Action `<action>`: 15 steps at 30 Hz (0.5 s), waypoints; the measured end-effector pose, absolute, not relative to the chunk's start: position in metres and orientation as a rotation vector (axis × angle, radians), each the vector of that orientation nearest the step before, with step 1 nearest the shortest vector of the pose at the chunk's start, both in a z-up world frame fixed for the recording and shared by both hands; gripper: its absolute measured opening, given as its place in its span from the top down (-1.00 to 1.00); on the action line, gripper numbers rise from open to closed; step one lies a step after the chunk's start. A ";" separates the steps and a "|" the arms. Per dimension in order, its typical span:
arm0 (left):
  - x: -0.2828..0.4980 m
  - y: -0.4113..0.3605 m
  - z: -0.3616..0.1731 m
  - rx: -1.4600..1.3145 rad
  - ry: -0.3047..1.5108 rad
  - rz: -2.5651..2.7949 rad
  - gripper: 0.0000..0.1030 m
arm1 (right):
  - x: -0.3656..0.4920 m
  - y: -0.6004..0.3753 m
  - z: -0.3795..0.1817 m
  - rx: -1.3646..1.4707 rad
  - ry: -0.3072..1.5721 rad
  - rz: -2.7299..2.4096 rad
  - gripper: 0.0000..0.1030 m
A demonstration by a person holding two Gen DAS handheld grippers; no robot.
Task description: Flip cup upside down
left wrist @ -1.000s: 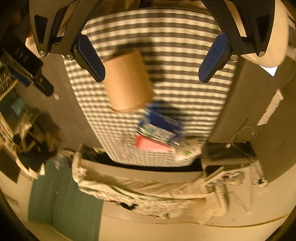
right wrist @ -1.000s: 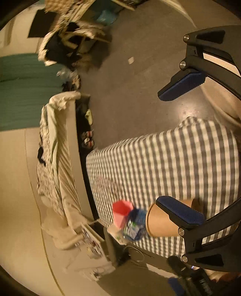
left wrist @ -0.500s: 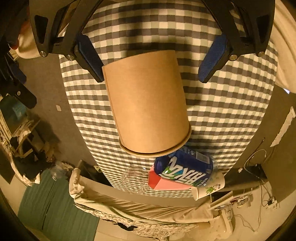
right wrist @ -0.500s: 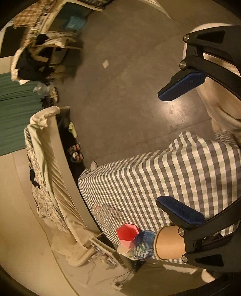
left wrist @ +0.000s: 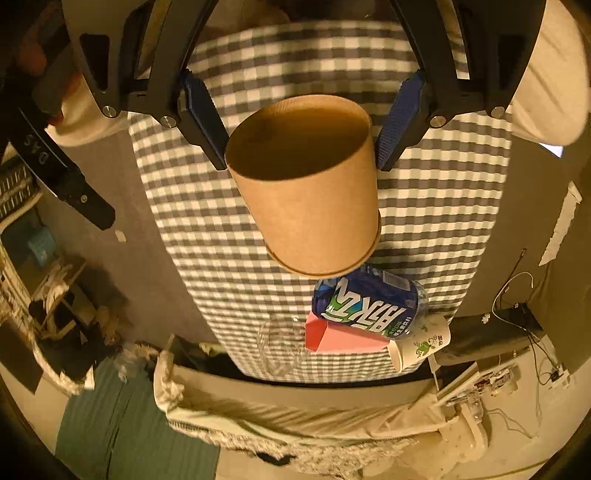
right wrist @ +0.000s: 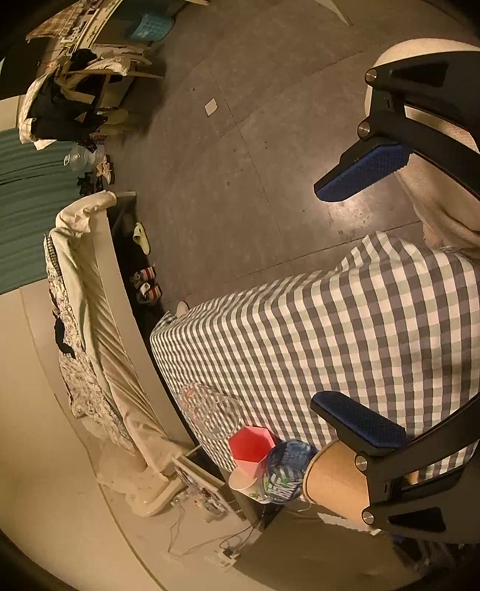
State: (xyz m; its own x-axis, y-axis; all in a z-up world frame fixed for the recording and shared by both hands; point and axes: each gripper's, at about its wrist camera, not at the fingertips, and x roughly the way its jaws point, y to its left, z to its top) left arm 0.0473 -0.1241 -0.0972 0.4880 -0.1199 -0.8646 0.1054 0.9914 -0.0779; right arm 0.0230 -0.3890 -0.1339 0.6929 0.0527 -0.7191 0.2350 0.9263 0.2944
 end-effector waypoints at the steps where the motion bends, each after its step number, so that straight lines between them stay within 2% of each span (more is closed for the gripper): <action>1: 0.047 -0.124 -0.095 -0.003 1.074 -0.147 -0.58 | 0.022 -0.389 -0.134 0.382 0.804 -0.108 -0.99; 8: 0.044 -0.118 -0.090 0.146 1.144 -0.203 -0.58 | 0.017 -0.391 -0.134 0.383 0.801 -0.123 -1.00; 15: 0.068 -0.111 -0.088 0.110 1.117 -0.178 -0.55 | 0.018 -0.389 -0.136 0.371 0.813 -0.122 -1.00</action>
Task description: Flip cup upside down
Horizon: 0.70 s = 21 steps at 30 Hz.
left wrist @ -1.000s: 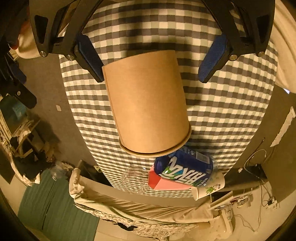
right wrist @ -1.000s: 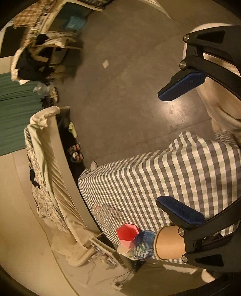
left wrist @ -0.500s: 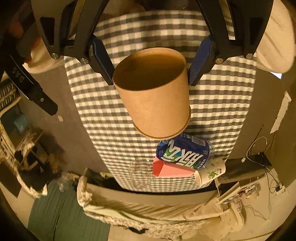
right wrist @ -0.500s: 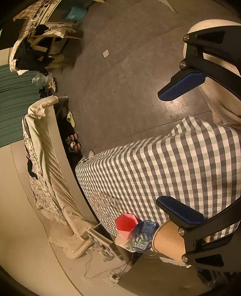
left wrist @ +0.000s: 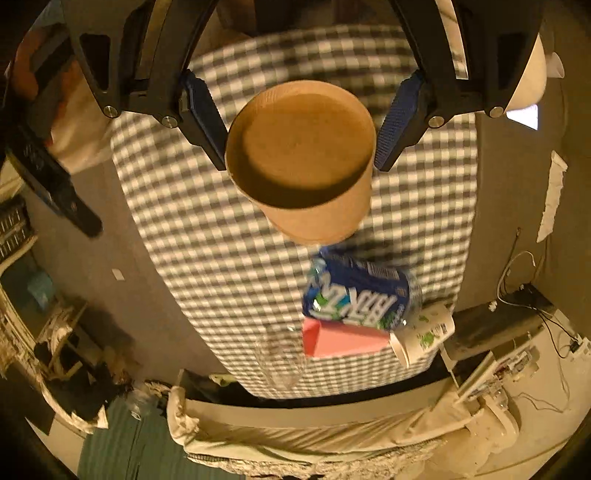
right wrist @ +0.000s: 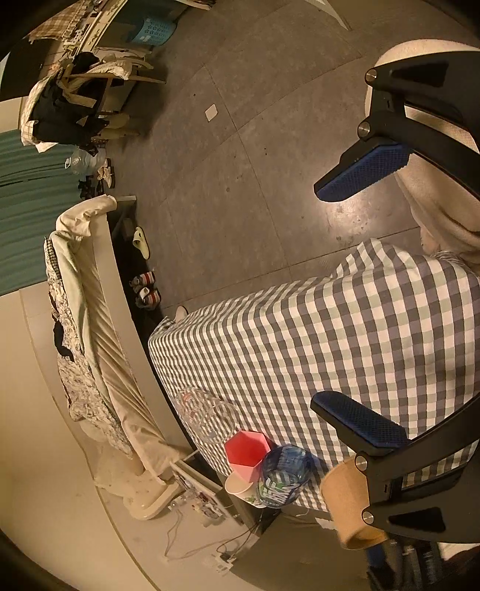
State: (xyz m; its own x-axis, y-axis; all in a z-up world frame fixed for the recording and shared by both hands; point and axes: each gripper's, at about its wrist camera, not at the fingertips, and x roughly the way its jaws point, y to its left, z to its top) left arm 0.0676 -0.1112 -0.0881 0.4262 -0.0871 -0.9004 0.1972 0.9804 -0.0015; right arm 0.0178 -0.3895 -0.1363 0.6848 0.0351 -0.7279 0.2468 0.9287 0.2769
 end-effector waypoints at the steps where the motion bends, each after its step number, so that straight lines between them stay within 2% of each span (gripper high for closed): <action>1: 0.072 -0.111 -0.089 0.106 1.115 -0.173 -0.54 | 0.018 -0.390 -0.137 0.372 0.815 -0.121 -0.99; 13: 0.087 -0.103 -0.095 0.097 1.040 -0.199 -0.55 | 0.023 -0.387 -0.140 0.370 0.825 -0.120 -0.99; 21: 0.080 -0.097 -0.078 0.143 0.920 -0.192 -0.72 | 0.020 -0.377 -0.129 0.332 0.799 -0.108 -0.99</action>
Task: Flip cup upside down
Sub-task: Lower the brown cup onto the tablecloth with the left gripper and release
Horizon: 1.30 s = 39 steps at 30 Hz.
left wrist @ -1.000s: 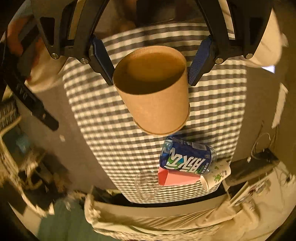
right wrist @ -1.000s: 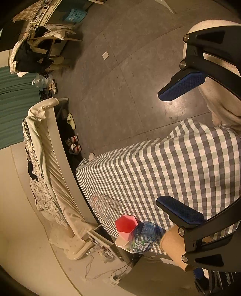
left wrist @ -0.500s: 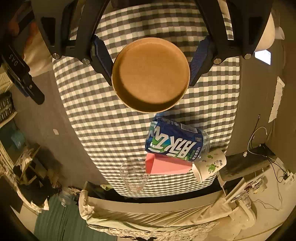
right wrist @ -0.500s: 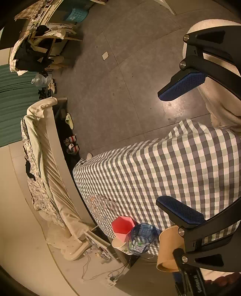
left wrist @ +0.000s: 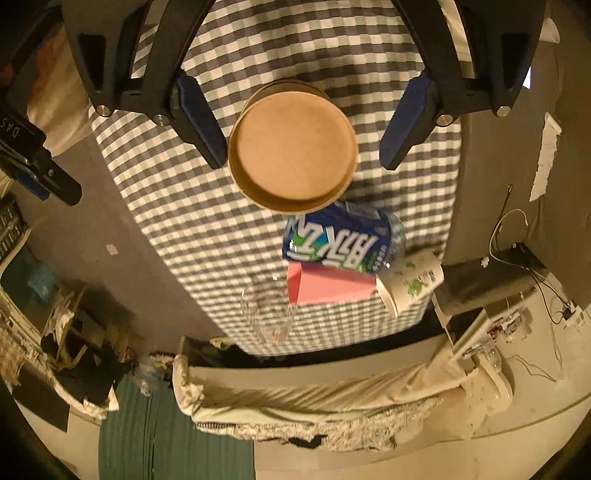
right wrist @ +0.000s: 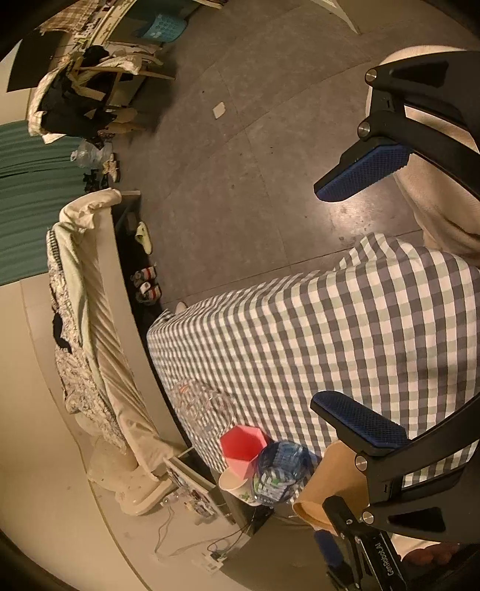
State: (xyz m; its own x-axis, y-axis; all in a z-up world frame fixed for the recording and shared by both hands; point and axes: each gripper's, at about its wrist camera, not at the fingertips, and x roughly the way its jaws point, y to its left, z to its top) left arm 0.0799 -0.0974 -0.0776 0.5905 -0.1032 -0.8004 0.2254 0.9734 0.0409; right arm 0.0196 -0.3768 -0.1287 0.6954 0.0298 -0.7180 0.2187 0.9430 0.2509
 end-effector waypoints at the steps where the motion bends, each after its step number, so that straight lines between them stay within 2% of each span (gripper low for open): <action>1: 0.079 -0.095 -0.074 0.133 0.908 -0.193 -0.73 | 0.018 -0.375 -0.125 0.326 0.787 -0.104 -0.99; 9: 0.063 -0.071 -0.028 0.030 0.782 -0.203 -0.73 | 0.002 -0.351 -0.077 0.233 0.696 -0.073 -1.00; 20: 0.015 -0.030 0.037 0.018 0.514 -0.151 -0.73 | -0.020 -0.299 -0.008 0.149 0.546 0.004 -0.99; 30: -0.006 -0.004 0.018 -0.033 0.497 -0.066 -0.81 | -0.029 -0.261 -0.027 0.095 0.588 0.077 -1.00; 33: -0.010 0.000 0.005 -0.061 0.512 -0.057 -1.00 | -0.030 -0.257 -0.039 0.096 0.606 0.080 -1.00; 39: -0.009 0.002 -0.011 -0.068 0.549 -0.040 -1.00 | -0.027 -0.257 -0.051 0.088 0.625 0.065 -0.99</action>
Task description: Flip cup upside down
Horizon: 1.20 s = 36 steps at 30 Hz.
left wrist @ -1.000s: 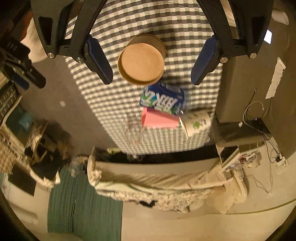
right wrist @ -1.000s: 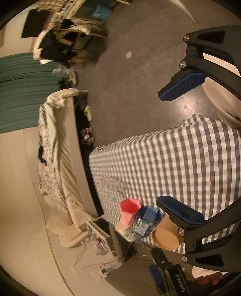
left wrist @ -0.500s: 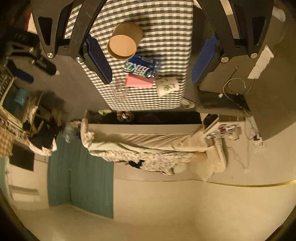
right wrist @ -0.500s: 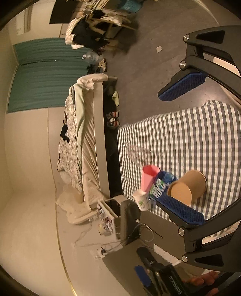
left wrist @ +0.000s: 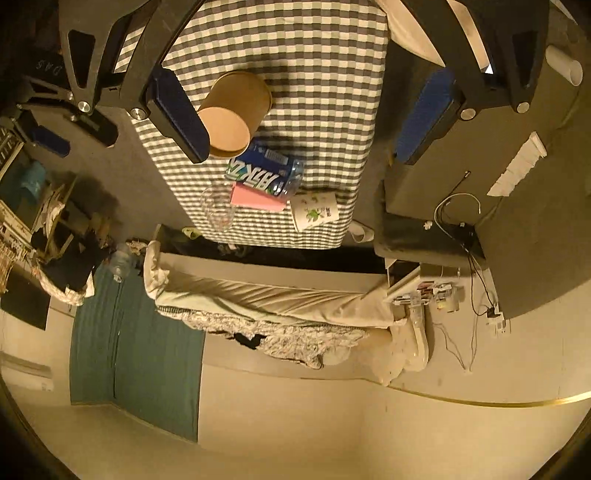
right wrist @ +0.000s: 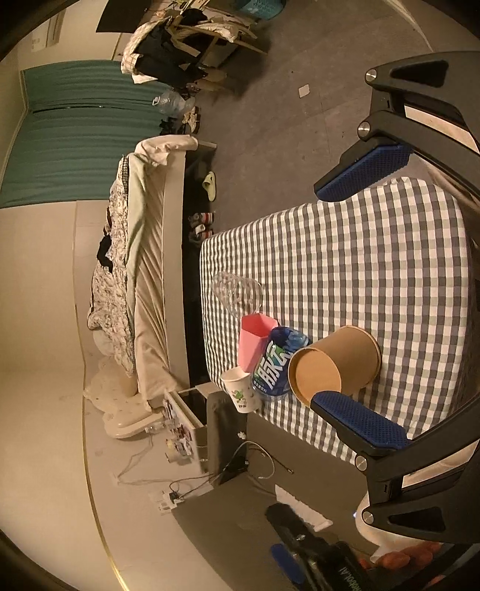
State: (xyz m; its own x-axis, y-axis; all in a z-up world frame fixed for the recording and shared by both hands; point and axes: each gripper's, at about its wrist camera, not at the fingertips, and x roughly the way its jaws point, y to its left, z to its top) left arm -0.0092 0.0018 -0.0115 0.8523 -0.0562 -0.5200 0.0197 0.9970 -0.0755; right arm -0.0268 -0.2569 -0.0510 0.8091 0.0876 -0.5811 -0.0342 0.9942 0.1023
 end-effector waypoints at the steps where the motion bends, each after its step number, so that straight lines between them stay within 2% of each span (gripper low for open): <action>1: -0.010 0.001 -0.013 -0.066 0.548 -0.038 -1.00 | -0.026 -0.257 -0.051 0.088 0.625 0.064 -1.00; 36: -0.013 0.001 -0.021 -0.056 0.576 -0.027 -1.00 | -0.024 -0.253 -0.055 0.088 0.633 0.043 -0.99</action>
State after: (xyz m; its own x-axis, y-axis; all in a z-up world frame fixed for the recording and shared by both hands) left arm -0.0131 0.0009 -0.0207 0.8386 -0.0413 -0.5432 0.0100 0.9981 -0.0604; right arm -0.0244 -0.2530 -0.0554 0.8057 0.0671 -0.5885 -0.0132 0.9954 0.0954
